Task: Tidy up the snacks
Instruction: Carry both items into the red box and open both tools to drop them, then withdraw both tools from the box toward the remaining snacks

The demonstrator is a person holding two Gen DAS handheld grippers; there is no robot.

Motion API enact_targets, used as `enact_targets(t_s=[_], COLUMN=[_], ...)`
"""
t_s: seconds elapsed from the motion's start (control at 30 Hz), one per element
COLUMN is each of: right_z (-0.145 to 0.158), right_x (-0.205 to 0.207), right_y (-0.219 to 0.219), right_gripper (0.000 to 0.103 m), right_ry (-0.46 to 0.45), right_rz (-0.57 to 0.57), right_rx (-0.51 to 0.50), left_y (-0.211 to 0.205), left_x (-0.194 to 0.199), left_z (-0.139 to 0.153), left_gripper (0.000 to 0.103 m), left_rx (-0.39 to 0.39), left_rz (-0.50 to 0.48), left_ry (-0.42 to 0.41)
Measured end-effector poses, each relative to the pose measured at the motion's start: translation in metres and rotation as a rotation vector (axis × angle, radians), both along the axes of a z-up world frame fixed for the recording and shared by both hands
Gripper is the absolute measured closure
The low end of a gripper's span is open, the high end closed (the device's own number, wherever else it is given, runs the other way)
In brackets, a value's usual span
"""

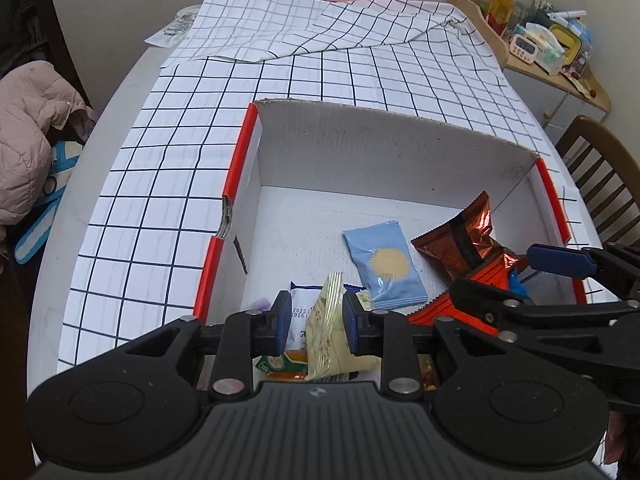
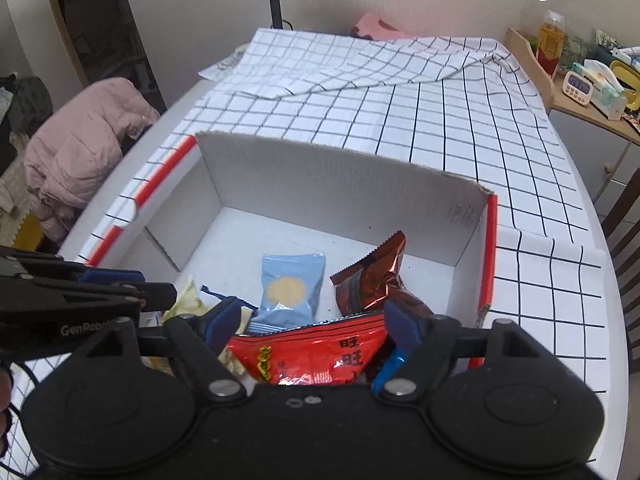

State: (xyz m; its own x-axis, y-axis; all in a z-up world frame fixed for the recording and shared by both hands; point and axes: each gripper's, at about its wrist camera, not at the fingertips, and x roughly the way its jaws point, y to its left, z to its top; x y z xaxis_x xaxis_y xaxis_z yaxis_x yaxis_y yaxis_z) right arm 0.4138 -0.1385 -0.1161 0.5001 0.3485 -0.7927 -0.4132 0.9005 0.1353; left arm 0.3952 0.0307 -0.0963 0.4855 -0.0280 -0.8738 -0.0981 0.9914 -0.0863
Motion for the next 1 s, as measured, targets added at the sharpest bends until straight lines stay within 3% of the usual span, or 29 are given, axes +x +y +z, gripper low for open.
enact_targets(t_s=[0.17,0.57,0.6,0.67,0.83,0.9,0.97,1.0], right_z=[0.015,0.051,0.053,0.056,0.063,0.065,0.067,0.067], right_x=[-0.016,-0.068,-0.074,-0.084,-0.108,-0.118,-0.129,-0.133], right_y=[-0.010,-0.031,-0.033,-0.035,-0.040,-0.040,-0.041,-0.041], right_gripper=[0.016,0.015,0.013,0.000,0.000,0.000,0.000,0.000], right_ry=[-0.025,-0.109,-0.118,-0.129,-0.156,-0.162,-0.170,-0.172], right_rz=[0.000,-0.022,-0.023,-0.025,-0.034,-0.033,-0.032,-0.031], right_rx=[0.047,0.128,0.134,0.145,0.174,0.185,0.198,0.203], left_y=[0.001,0.005,0.006,0.010,0.012,0.013,0.016,0.016], left_x=[-0.013,-0.060,-0.066,-0.076,-0.103,-0.113,-0.124,-0.129], left_z=[0.013,0.044,0.046,0.051,0.061,0.063,0.065,0.067], left_gripper=[0.076,0.076,0.076,0.076,0.075,0.069,0.047,0.043], left_rx=[-0.005,0.007,0.008,0.000,0.020,0.024,0.010,0.005], left_rz=[-0.009,-0.045,-0.048,-0.046,-0.061,-0.064,-0.062,-0.060], left_ry=[-0.033,-0.108,-0.116,-0.126,-0.158,-0.171,-0.187,-0.198])
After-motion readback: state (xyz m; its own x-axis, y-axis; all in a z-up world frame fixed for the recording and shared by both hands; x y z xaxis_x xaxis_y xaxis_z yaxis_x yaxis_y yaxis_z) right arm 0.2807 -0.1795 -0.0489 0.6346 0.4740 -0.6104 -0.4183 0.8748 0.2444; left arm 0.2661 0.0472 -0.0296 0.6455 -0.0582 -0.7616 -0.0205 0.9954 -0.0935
